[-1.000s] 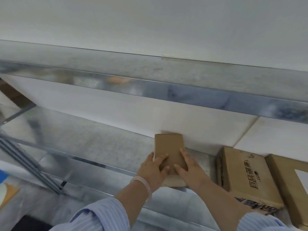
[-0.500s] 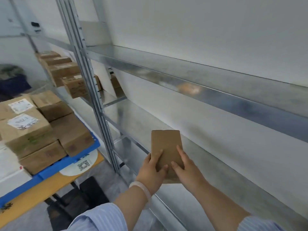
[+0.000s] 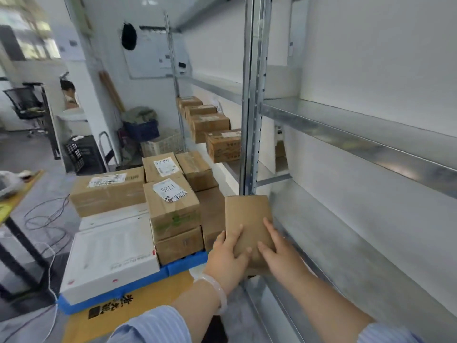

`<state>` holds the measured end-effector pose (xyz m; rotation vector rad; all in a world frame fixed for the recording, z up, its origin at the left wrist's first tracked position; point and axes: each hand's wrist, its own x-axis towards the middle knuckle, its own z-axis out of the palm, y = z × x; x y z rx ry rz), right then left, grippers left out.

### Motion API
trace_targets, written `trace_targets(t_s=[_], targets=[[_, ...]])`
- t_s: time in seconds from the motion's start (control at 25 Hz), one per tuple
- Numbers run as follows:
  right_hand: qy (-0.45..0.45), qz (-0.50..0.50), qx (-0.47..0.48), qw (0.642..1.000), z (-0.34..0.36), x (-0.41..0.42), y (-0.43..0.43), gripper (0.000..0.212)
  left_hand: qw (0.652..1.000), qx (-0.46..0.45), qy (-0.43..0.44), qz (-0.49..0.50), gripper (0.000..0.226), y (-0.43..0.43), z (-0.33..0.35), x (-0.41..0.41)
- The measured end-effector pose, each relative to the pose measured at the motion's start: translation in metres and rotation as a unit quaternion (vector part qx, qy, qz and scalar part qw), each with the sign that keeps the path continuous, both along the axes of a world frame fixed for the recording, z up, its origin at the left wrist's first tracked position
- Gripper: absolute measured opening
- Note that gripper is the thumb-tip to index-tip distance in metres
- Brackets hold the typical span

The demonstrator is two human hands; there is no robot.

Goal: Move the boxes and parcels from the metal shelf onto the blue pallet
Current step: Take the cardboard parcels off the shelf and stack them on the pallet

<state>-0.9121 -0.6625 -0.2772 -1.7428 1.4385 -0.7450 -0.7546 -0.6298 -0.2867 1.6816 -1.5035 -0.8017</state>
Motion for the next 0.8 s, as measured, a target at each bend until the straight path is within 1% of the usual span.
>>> trace_targets(t_s=[0.16,0.32,0.44,0.52,0.56,0.68,0.8], targets=[[-0.008,0.0,0.029,1.0,0.003,0.039,-0.037,0.062,1.0,0.0,-0.016,0.017,0.062,-0.031,0.002,0.045],[0.007,0.012,0.033,0.999,0.006,0.053,-0.079,0.062,0.998,-0.017,-0.051,0.022,0.061,-0.042,0.002,0.06],[0.022,0.024,0.047,0.998,0.001,0.065,-0.116,0.062,0.985,-0.082,-0.141,0.053,0.056,-0.06,0.011,0.074],[0.021,0.046,0.059,0.997,-0.004,0.072,-0.139,0.062,0.964,-0.123,-0.22,0.085,0.054,-0.073,0.016,0.08],[0.019,0.058,0.066,0.996,-0.006,0.075,-0.149,0.062,0.953,-0.128,-0.258,0.098,0.054,-0.079,0.017,0.083],[0.023,0.088,0.088,0.992,-0.01,0.083,-0.18,0.061,0.924,-0.083,-0.354,0.117,0.056,-0.101,0.014,0.092],[0.028,0.117,0.095,0.988,-0.014,0.091,-0.205,0.06,0.912,-0.012,-0.394,0.113,0.061,-0.118,0.004,0.099]])
